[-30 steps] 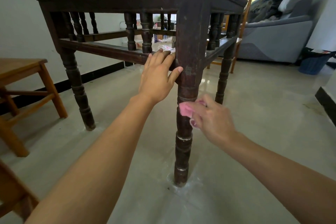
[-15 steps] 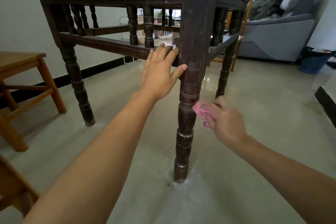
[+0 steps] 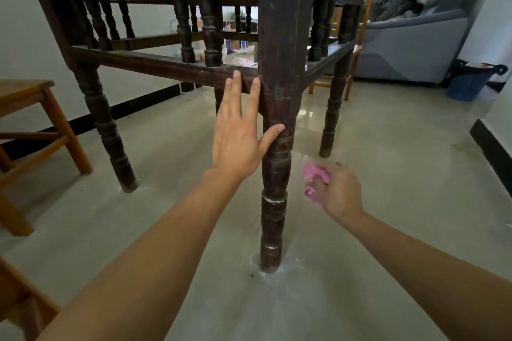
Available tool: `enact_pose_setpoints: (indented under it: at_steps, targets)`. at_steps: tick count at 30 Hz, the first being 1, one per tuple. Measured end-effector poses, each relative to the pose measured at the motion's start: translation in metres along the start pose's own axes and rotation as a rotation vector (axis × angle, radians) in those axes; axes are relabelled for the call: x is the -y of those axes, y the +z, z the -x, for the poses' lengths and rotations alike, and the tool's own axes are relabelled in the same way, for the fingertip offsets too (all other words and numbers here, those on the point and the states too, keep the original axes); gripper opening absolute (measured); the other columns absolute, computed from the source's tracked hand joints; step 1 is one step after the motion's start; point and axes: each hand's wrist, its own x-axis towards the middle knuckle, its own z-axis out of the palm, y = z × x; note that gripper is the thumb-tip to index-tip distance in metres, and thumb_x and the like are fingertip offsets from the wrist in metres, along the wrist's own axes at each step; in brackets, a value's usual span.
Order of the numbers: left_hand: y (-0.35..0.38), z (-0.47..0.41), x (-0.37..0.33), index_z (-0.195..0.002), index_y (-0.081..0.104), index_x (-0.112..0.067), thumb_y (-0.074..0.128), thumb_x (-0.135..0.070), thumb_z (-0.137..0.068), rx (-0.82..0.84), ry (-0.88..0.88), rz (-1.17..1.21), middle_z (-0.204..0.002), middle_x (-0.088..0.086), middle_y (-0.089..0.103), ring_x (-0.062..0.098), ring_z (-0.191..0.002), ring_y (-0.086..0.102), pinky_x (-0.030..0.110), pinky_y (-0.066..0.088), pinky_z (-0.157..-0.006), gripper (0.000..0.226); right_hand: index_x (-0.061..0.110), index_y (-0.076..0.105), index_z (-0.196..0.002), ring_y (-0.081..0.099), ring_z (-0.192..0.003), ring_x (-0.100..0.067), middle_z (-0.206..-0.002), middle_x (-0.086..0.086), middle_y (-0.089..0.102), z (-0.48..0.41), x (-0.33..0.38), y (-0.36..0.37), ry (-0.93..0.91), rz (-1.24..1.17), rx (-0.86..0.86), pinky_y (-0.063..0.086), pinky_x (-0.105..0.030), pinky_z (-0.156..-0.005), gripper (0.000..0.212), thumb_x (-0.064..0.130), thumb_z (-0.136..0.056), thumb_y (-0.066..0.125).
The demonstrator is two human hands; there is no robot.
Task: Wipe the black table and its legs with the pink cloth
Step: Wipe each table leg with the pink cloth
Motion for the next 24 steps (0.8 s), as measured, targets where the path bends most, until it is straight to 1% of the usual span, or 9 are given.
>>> enact_pose_setpoints:
  at_steps: [2, 5, 9, 11, 13, 18, 20, 22, 24]
  targets:
    - [0.004, 0.002, 0.001, -0.153, 0.006, -0.017, 0.05, -0.061, -0.087, 0.016, -0.003, -0.004, -0.16, 0.016, -0.002, 0.03, -0.147, 0.0, 0.04, 0.01, -0.115, 0.091, 0.015, 0.063, -0.116, 0.061, -0.095, -0.02, -0.111, -0.006, 0.064, 0.002, 0.014, 0.007, 0.005, -0.08, -0.083, 0.044, -0.024, -0.079, 0.022, 0.018, -0.095, 0.059]
    - [0.001, -0.002, 0.004, -0.152, 0.015, -0.017, 0.054, -0.063, -0.084, 0.004, 0.009, 0.024, -0.16, 0.017, 0.005, 0.032, -0.147, 0.004, 0.043, 0.014, -0.114, 0.092, 0.024, 0.058, -0.1, 0.064, -0.086, -0.015, -0.106, 0.0, 0.06, 0.033, 0.048, 0.023, -0.204, -0.267, -0.06, 0.054, -0.029, -0.074, 0.01, 0.017, -0.093, 0.058]
    - [-0.006, -0.012, 0.012, -0.146, 0.028, -0.018, 0.059, -0.072, -0.075, -0.024, 0.045, 0.03, -0.157, 0.016, 0.018, 0.032, -0.146, 0.011, 0.047, 0.017, -0.117, 0.095, 0.013, 0.067, -0.1, 0.059, -0.072, -0.013, -0.104, 0.0, 0.054, 0.076, 0.073, 0.04, -0.545, -0.178, 0.141, 0.053, -0.025, -0.068, 0.013, 0.011, -0.087, 0.064]
    - [-0.008, -0.016, 0.013, -0.148, 0.024, -0.015, 0.061, -0.074, -0.072, -0.024, 0.041, 0.039, -0.156, 0.015, 0.02, 0.031, -0.146, 0.012, 0.049, 0.019, -0.118, 0.103, 0.014, 0.067, -0.101, 0.06, -0.072, -0.016, -0.104, -0.001, 0.053, 0.067, 0.073, 0.038, -0.555, -0.153, 0.127, 0.056, -0.033, -0.067, 0.014, 0.014, -0.088, 0.062]
    - [-0.009, -0.017, 0.012, -0.149, 0.021, -0.012, 0.063, -0.074, -0.071, -0.027, 0.035, 0.05, -0.155, 0.016, 0.022, 0.031, -0.146, 0.013, 0.049, 0.02, -0.118, 0.108, 0.018, 0.068, -0.102, 0.061, -0.073, -0.018, -0.104, -0.001, 0.054, 0.047, 0.062, 0.028, -0.48, -0.165, 0.066, 0.055, -0.034, -0.064, 0.016, 0.017, -0.087, 0.062]
    - [-0.004, -0.01, 0.01, -0.151, 0.02, -0.012, 0.061, -0.069, -0.075, -0.029, 0.009, 0.066, -0.159, 0.013, 0.012, 0.028, -0.147, 0.007, 0.041, 0.012, -0.117, 0.102, 0.011, 0.067, -0.105, 0.055, -0.07, -0.013, -0.101, -0.004, 0.058, 0.033, 0.029, 0.018, -0.331, -0.095, -0.057, 0.04, -0.017, -0.06, 0.017, 0.019, -0.091, 0.065]
    - [-0.001, -0.005, 0.008, -0.151, 0.019, -0.012, 0.057, -0.068, -0.079, -0.036, -0.006, 0.06, -0.16, 0.013, 0.008, 0.028, -0.147, 0.006, 0.039, 0.012, -0.115, 0.099, 0.011, 0.065, -0.107, 0.052, -0.074, -0.011, -0.105, -0.004, 0.059, 0.033, 0.019, 0.021, -0.117, -0.11, -0.092, 0.037, -0.013, -0.062, 0.017, 0.022, -0.094, 0.059]
    - [0.001, 0.001, 0.005, -0.15, 0.021, -0.009, 0.055, -0.066, -0.083, -0.04, -0.019, 0.065, -0.16, 0.015, 0.009, 0.029, -0.147, 0.009, 0.038, 0.015, -0.114, 0.095, 0.012, 0.063, -0.113, 0.053, -0.086, -0.013, -0.112, -0.006, 0.059, 0.027, 0.008, 0.019, 0.176, -0.149, -0.176, 0.042, -0.018, -0.074, 0.02, 0.019, -0.094, 0.06]
    - [0.003, 0.005, 0.003, -0.147, 0.026, -0.006, 0.056, -0.064, -0.084, -0.05, -0.041, 0.062, -0.158, 0.016, 0.015, 0.029, -0.146, 0.014, 0.039, 0.022, -0.113, 0.091, 0.015, 0.062, -0.113, 0.057, -0.096, -0.018, -0.112, -0.003, 0.058, 0.028, 0.013, 0.022, 0.287, -0.239, -0.22, 0.046, -0.024, -0.082, 0.02, 0.016, -0.093, 0.061]
